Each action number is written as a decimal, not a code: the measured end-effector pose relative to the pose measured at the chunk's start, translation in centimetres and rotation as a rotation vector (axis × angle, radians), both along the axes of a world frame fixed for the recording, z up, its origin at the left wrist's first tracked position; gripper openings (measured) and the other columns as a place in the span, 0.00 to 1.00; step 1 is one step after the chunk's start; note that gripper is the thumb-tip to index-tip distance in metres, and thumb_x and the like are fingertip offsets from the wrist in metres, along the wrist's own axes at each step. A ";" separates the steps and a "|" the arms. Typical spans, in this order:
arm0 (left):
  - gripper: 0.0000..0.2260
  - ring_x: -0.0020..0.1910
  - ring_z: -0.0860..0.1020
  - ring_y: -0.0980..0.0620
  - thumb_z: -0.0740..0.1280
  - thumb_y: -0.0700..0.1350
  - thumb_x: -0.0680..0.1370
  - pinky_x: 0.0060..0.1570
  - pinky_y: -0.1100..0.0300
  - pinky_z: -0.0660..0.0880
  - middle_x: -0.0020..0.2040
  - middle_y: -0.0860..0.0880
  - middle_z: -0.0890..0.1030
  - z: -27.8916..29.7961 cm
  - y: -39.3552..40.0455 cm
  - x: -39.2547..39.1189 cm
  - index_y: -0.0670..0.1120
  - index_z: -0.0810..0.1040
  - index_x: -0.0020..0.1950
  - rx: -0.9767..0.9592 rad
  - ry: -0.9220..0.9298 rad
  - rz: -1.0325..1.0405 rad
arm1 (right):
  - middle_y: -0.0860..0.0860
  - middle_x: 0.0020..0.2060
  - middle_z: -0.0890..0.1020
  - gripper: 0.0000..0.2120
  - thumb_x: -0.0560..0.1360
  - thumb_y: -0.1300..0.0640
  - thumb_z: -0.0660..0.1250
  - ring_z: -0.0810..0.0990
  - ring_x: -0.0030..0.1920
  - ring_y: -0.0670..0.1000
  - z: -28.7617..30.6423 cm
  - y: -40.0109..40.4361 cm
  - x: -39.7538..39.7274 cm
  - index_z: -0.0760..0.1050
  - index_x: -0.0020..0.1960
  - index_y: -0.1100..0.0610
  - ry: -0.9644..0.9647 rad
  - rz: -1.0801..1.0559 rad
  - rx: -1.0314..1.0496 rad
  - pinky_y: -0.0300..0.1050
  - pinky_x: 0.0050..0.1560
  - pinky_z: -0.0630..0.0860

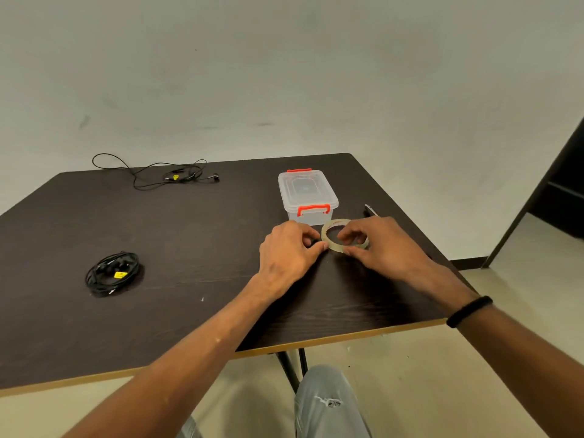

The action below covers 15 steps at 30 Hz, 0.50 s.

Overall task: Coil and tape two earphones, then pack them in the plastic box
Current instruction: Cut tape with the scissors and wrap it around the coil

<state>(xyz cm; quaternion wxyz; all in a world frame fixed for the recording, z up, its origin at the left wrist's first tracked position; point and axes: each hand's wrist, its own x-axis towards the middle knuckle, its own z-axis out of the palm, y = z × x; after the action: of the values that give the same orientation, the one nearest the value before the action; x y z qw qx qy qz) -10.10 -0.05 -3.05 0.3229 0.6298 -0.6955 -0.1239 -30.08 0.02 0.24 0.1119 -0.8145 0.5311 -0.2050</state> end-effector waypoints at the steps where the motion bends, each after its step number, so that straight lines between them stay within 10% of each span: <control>1: 0.11 0.45 0.82 0.58 0.75 0.57 0.76 0.50 0.53 0.83 0.47 0.56 0.86 0.0 -0.1 -0.1 0.54 0.87 0.56 -0.008 0.006 -0.004 | 0.49 0.55 0.87 0.13 0.76 0.59 0.77 0.81 0.50 0.43 -0.2 -0.1 -0.1 0.85 0.60 0.54 -0.007 0.005 -0.003 0.38 0.56 0.76; 15: 0.03 0.45 0.79 0.57 0.71 0.51 0.80 0.44 0.56 0.79 0.46 0.58 0.80 -0.2 0.4 1.5 0.54 0.83 0.50 -0.037 -0.104 -0.098 | 0.41 0.49 0.84 0.11 0.77 0.59 0.76 0.79 0.44 0.39 0.0 0.5 -1.7 0.85 0.57 0.49 -0.021 -0.051 0.065 0.27 0.42 0.69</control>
<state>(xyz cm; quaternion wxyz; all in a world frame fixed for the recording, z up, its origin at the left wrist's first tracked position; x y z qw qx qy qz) -8.57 0.32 -3.29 0.2915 0.5943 -0.7436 -0.0936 -31.81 0.55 0.21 0.1386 -0.7944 0.5570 -0.1986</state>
